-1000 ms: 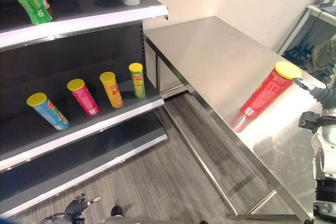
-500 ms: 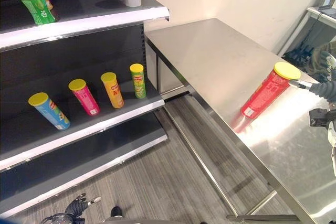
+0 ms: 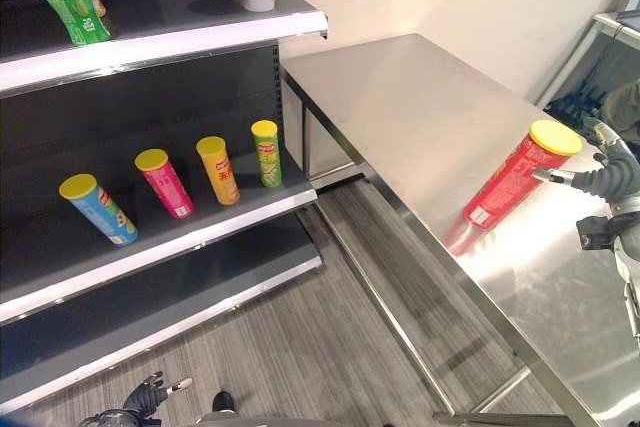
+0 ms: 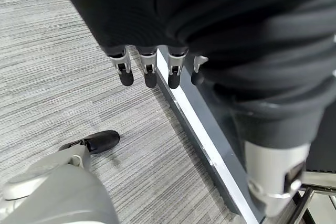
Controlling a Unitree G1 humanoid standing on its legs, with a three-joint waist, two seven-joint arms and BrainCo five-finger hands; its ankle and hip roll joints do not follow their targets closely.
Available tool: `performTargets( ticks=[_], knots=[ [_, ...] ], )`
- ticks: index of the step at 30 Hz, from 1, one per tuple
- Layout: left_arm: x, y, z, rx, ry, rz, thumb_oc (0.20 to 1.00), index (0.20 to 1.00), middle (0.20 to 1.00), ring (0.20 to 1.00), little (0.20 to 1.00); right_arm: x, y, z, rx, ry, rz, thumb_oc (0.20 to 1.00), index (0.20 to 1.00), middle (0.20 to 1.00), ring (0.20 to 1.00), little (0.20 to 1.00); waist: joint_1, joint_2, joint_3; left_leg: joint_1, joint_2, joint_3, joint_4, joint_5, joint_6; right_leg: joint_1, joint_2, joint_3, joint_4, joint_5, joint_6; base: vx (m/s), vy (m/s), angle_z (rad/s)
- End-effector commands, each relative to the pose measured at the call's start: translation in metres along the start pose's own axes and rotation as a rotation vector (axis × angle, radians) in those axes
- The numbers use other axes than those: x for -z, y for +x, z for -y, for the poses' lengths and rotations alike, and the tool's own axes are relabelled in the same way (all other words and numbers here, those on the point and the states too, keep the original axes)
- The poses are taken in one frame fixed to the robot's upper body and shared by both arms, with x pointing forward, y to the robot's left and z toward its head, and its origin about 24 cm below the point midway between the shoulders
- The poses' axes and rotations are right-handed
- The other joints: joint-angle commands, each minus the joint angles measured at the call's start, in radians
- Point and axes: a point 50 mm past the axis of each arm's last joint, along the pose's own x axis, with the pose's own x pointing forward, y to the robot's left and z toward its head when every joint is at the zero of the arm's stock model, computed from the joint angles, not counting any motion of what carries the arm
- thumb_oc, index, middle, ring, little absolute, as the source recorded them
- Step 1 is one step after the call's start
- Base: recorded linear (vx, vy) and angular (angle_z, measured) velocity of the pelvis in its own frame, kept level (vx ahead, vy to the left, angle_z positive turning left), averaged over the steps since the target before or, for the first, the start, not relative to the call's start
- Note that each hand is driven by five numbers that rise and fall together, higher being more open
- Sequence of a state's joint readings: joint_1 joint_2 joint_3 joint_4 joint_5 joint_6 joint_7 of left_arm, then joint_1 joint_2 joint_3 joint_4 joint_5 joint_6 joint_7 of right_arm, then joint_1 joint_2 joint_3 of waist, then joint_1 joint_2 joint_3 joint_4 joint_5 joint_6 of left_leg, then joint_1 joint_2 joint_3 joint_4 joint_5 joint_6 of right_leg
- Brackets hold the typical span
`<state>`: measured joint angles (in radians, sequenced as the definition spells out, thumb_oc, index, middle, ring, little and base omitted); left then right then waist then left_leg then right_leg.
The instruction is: Put the goods on the table back onto the shelves and tidy them up.
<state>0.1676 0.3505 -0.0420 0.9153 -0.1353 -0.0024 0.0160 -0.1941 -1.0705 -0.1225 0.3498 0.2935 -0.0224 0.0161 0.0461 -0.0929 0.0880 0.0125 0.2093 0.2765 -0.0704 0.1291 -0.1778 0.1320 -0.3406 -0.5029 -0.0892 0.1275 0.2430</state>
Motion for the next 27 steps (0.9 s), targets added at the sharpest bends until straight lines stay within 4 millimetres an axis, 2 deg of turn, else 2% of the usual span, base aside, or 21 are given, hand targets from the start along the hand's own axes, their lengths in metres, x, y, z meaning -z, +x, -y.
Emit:
performTargets(
  ticks=[1, 20, 21, 22, 27],
  knots=[
    [-0.019, 0.005, 0.007, 0.027, 0.068, 0.066, 1.000, 1.000, 1.000, 1.000, 1.000, -0.038, 0.015, 0.031, 0.086, -0.067, 0.108, 1.000, 1.000, 1.000, 1.000, 1.000, 0.058, 0.004, 0.002, 0.019, -0.045, -0.045, 0.000, -0.110, 0.019, -0.007, 0.017, -0.033, 0.022, -0.035, -0.012, 0.00, 0.000, 0.00],
    [-0.017, 0.005, 0.011, 0.021, 0.050, 0.055, 1.000, 1.000, 1.000, 1.000, 1.000, -0.040, 0.024, 0.025, 0.133, -0.029, 0.103, 1.000, 1.000, 1.000, 1.000, 1.000, 0.082, 0.004, 0.005, 0.012, -0.051, -0.062, -0.002, -0.110, 0.021, 0.002, 0.013, -0.055, 0.021, -0.035, -0.013, 0.01, 0.002, 0.03],
    [-0.017, 0.005, 0.011, 0.021, 0.050, 0.055, 1.000, 1.000, 1.000, 1.000, 1.000, -0.040, 0.024, 0.025, 0.133, -0.029, 0.103, 0.912, 0.912, 0.912, 0.912, 0.912, 0.082, 0.004, 0.005, 0.012, -0.051, -0.062, -0.002, -0.110, 0.021, 0.002, 0.013, -0.055, 0.021, -0.035, -0.013, 0.00, 0.000, 0.00],
    [-0.017, 0.005, 0.010, 0.022, 0.051, 0.057, 1.000, 1.000, 1.000, 1.000, 1.000, -0.040, 0.025, 0.024, 0.118, -0.031, 0.101, 0.200, 0.200, 0.200, 0.200, 0.200, 0.083, 0.003, 0.005, 0.012, -0.051, -0.061, -0.002, -0.110, 0.020, 0.002, 0.013, -0.055, 0.020, -0.035, -0.013, 0.00, 0.000, 0.00],
    [-0.018, 0.005, 0.010, 0.025, 0.054, 0.063, 1.000, 1.000, 1.000, 1.000, 1.000, -0.042, 0.026, 0.019, 0.064, -0.051, 0.104, 0.200, 0.200, 0.200, 0.200, 0.200, 0.085, -0.001, 0.006, 0.014, -0.050, -0.060, -0.002, -0.110, 0.019, 0.003, 0.013, -0.057, 0.020, -0.035, -0.012, 0.00, 0.000, 0.00]
  ],
)
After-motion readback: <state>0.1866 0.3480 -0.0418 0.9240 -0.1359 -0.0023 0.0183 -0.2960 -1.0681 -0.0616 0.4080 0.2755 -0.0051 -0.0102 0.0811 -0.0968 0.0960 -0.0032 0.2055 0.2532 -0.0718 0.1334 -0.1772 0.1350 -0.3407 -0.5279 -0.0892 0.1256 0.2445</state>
